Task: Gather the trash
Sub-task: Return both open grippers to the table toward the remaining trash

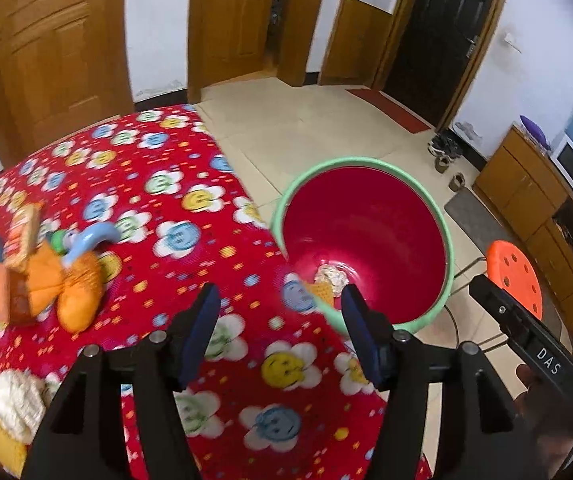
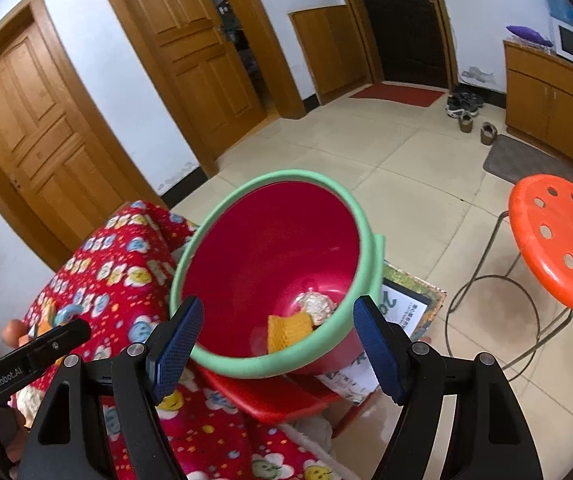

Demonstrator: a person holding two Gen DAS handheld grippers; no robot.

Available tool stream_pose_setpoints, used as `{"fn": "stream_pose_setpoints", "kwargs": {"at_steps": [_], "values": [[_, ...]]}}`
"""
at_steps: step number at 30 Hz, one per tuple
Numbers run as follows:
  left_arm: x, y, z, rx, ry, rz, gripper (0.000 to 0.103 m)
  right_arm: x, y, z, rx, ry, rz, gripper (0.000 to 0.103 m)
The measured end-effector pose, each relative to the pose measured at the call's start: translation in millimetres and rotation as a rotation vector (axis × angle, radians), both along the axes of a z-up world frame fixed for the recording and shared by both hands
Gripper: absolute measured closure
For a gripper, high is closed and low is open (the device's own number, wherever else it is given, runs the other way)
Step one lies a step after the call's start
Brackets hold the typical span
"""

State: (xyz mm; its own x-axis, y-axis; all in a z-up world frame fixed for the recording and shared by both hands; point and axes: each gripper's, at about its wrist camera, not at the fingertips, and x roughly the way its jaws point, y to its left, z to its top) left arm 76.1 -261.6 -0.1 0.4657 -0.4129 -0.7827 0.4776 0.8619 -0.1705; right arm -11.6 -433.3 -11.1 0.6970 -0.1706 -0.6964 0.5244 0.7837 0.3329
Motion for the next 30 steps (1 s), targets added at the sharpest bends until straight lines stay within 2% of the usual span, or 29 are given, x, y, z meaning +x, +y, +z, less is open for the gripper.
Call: {"fn": "stream_pose_setpoints", "kwargs": {"at_steps": [11, 16, 30], "values": [[-24, 73, 9, 0.008, -0.012, 0.124, 0.04, 5, 44, 8, 0.007, -0.009, 0.102, 0.025], [-31, 113, 10, 0.025, -0.025, 0.193, 0.036, 6, 67, 12, 0.001, -0.011, 0.152, 0.025], [-47, 209, 3, 0.058, -0.025, 0.367, 0.035, 15, 125, 14, 0.004, 0.008, 0.293, 0.025]]}}
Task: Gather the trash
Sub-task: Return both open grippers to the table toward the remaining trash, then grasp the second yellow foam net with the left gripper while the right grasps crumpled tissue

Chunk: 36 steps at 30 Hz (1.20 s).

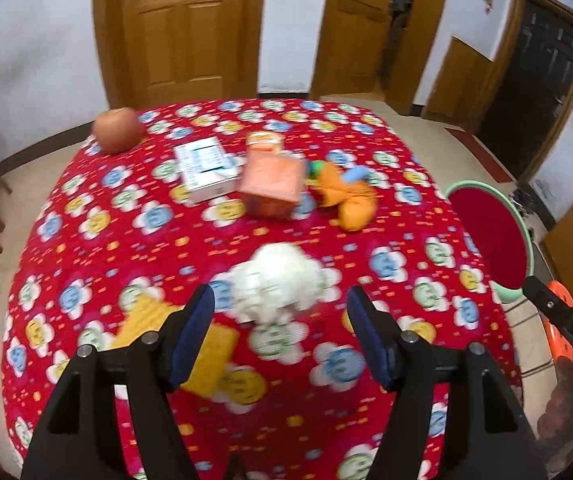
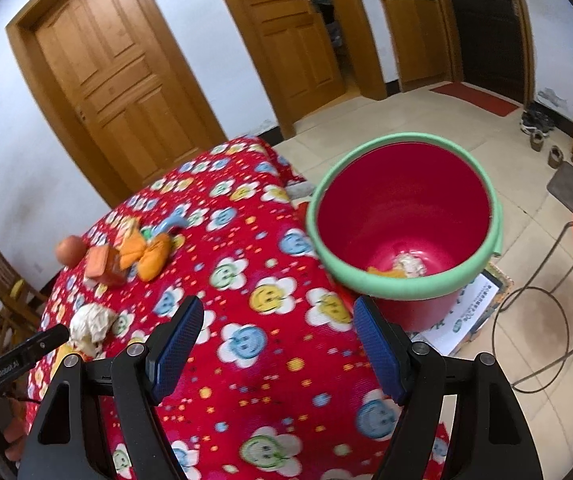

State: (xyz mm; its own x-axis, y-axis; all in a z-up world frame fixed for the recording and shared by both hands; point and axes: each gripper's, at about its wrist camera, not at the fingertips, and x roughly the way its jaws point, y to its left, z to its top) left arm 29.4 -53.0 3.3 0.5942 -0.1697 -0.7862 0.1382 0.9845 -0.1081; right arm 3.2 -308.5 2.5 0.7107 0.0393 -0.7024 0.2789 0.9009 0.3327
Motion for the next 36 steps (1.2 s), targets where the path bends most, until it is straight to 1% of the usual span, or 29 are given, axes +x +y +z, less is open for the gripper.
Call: {"fn": "stream_pose_setpoints", "kwargs": {"at_steps": [7, 17, 20, 22, 23, 28, 29, 31, 33, 36], "values": [[-1, 38, -14, 0.006, 0.033, 0.077, 0.035, 6, 23, -1, -0.012, 0.016, 0.047, 0.025], [1, 64, -41, 0.028, 0.096, 0.143, 0.035, 12, 42, -3, -0.022, 0.035, 0.085, 0.025], [4, 68, -47, 0.026, 0.109, 0.154, 0.035, 14, 47, -4, -0.024, 0.04, 0.095, 0.025], [4, 69, -49, 0.025, 0.107, 0.157, 0.033, 15, 50, -4, -0.026, 0.043, 0.101, 0.025], [4, 69, -49, 0.025, 0.106, 0.156, 0.031, 16, 53, -4, -0.028, 0.045, 0.106, 0.025], [0, 68, -50, 0.006, 0.097, 0.128, 0.031, 19, 63, -4, -0.033, 0.05, 0.129, 0.025], [-1, 67, -50, 0.003, 0.094, 0.124, 0.032, 20, 66, -4, -0.034, 0.05, 0.135, 0.025], [-2, 67, -50, 0.004, 0.087, 0.12, 0.038, 22, 71, -5, -0.036, 0.053, 0.149, 0.025], [-3, 67, -49, -0.005, 0.082, 0.111, 0.047, 25, 77, -5, -0.04, 0.054, 0.163, 0.025], [-4, 68, -49, -0.008, 0.075, 0.106, 0.054, 29, 85, -5, -0.043, 0.057, 0.183, 0.025]]}}
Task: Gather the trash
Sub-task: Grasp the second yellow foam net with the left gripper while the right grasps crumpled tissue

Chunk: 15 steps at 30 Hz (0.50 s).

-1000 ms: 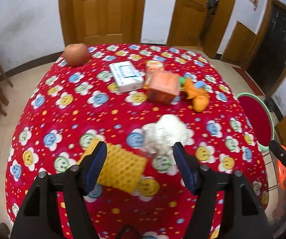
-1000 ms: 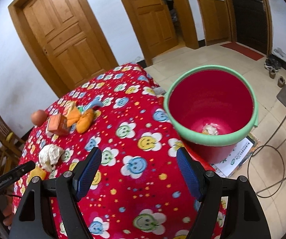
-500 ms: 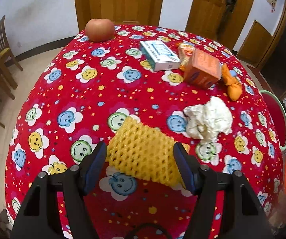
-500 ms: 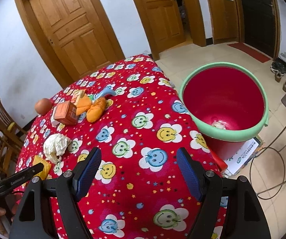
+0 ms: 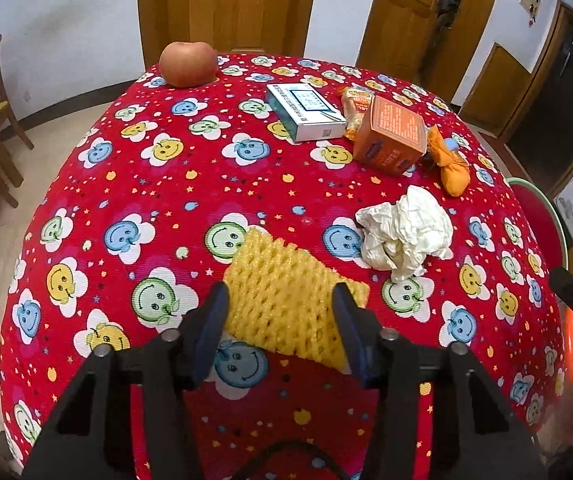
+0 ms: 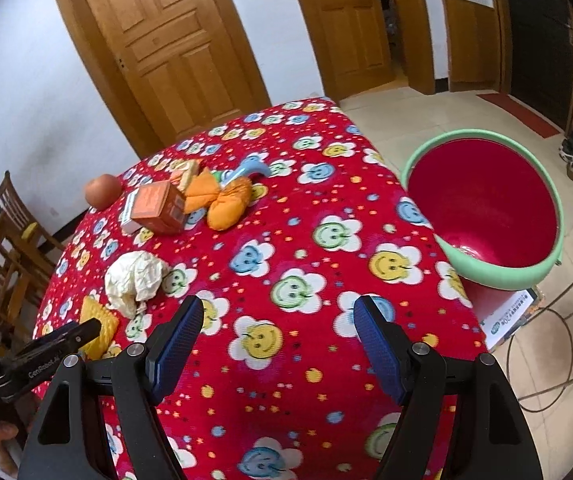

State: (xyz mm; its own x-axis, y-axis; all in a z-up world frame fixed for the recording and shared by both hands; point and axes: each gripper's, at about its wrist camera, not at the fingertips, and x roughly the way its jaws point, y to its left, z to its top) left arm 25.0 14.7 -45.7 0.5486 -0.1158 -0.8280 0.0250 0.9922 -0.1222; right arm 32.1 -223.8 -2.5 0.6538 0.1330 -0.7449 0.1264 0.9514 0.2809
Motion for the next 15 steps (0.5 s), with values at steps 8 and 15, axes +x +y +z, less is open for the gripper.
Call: {"fn": "stream_pose_setpoints", "kwargs": {"at_steps": [8, 15], "values": [[-2, 8, 2, -0.024, -0.013, 0.012, 0.079, 10, 22, 1, -0.01, 0.0, 0.045, 0.025], [-3, 22, 5, -0.095, -0.017, 0.039, 0.092, 23, 47, 0, -0.011, 0.013, 0.106, 0.025]]}}
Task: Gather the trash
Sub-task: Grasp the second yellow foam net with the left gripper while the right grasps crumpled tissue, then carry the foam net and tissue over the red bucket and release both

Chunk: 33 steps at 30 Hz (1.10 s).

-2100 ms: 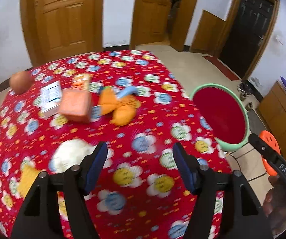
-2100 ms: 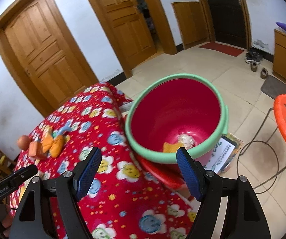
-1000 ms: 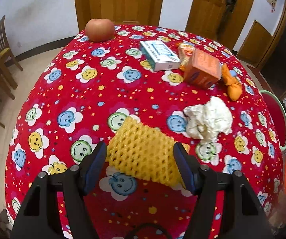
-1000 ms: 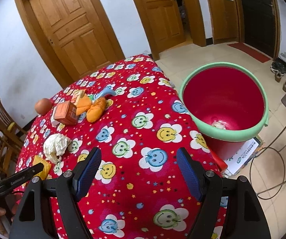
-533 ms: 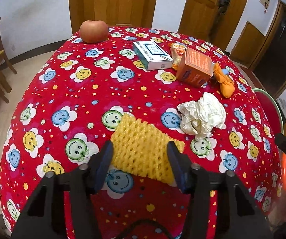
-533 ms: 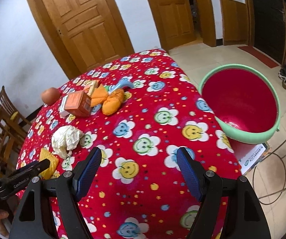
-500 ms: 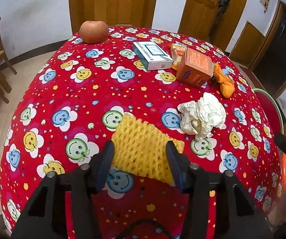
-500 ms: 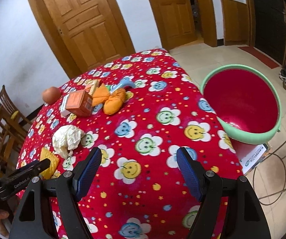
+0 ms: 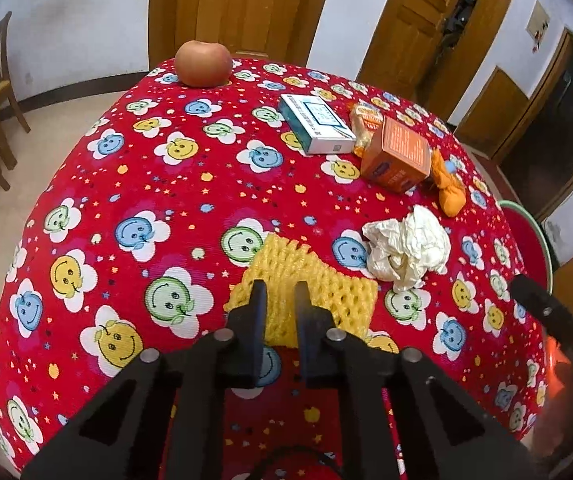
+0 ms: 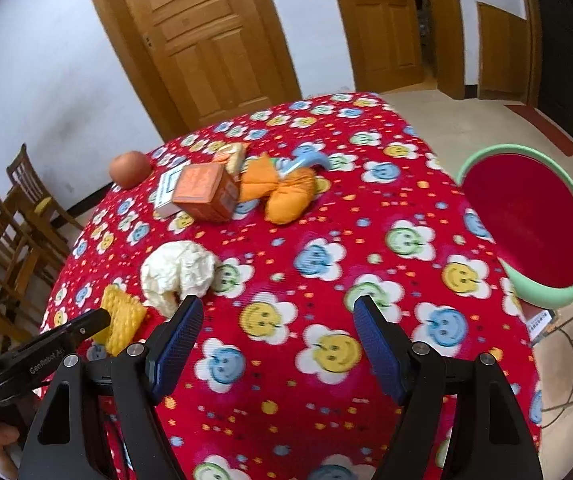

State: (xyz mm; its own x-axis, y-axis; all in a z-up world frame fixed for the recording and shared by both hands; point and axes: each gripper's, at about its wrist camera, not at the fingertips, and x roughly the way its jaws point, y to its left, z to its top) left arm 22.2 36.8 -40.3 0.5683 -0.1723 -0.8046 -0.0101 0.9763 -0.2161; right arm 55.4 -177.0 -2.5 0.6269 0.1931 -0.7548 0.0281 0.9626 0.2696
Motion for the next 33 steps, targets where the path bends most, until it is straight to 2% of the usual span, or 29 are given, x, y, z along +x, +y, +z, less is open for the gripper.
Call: {"fn": "stream_pose_setpoints", "kwargs": {"at_steps": [2, 9, 17, 18, 19, 21, 22, 27, 33], "values": [[-1, 4, 3, -0.013, -0.012, 0.007, 0.095, 5, 9, -1, -0.001, 0.003, 0.022, 0.025], [-3, 19, 14, -0.036, -0.052, 0.047, 0.095, 22, 33, -4, 0.01, 0.013, 0.08, 0.025], [-2, 35, 13, -0.057, -0.055, 0.084, 0.095, 44, 60, -15, 0.026, 0.027, 0.142, 0.025], [-2, 35, 14, -0.06, -0.056, 0.084, 0.095, 45, 61, -17, 0.032, 0.031, 0.148, 0.028], [-2, 36, 14, -0.062, -0.057, 0.084, 0.095, 46, 64, -20, 0.038, 0.036, 0.158, 0.044], [-1, 35, 15, -0.065, -0.061, 0.081, 0.095, 49, 68, -24, 0.043, 0.061, 0.183, 0.06], [-1, 35, 16, -0.067, -0.063, 0.079, 0.095, 50, 69, -27, 0.065, 0.076, 0.199, 0.065], [-1, 30, 21, -0.069, -0.076, 0.07, 0.095, 42, 68, -21, 0.066, 0.047, 0.225, 0.075], [2, 21, 28, -0.08, -0.084, 0.055, 0.095, 31, 52, -6, 0.058, -0.011, 0.206, 0.078]]}}
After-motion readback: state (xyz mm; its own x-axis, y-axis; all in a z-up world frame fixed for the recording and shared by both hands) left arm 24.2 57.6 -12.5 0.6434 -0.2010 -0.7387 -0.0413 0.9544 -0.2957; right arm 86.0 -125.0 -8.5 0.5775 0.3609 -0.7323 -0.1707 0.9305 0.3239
